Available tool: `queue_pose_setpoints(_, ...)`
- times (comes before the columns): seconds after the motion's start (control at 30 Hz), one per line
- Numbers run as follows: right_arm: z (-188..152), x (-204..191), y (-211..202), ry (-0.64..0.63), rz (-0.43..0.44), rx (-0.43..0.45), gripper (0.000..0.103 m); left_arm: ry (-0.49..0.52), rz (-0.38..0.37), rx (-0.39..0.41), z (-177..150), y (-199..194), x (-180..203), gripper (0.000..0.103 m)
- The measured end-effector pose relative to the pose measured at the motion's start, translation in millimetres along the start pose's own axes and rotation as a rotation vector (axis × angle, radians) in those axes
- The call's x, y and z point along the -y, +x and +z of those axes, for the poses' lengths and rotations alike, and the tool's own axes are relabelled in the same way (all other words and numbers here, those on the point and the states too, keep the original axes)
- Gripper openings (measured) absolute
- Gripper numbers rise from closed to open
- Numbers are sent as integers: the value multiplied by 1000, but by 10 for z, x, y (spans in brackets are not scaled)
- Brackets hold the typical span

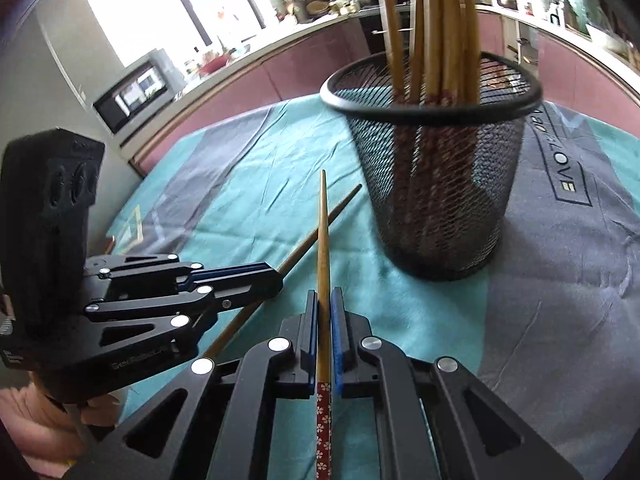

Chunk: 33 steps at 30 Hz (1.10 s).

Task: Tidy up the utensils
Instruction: 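Lift both grasped chopsticks and tilt them upright with both grippers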

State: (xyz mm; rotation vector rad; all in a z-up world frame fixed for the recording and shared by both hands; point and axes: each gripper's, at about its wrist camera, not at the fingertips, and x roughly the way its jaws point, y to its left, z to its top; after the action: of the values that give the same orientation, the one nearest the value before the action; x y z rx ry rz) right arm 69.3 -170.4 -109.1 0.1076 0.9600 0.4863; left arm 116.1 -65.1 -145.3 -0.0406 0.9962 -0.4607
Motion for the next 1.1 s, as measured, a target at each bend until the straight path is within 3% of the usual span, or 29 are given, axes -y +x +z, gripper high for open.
queue_pose_setpoints(0.33, 37, -112, 93, -81, -71, -9, 10, 43, 14, -10, 3, 41, 49, 8)
queue_pose_setpoints(0.57, 23, -54, 35, -54, -42, 21, 6, 26, 33, 12, -13, 9, 93, 8)
queue_pose_setpoints(1.1, 54, -102, -438, -59, 25, 130, 6, 20, -12, 88, -56, -445, 47, 8)
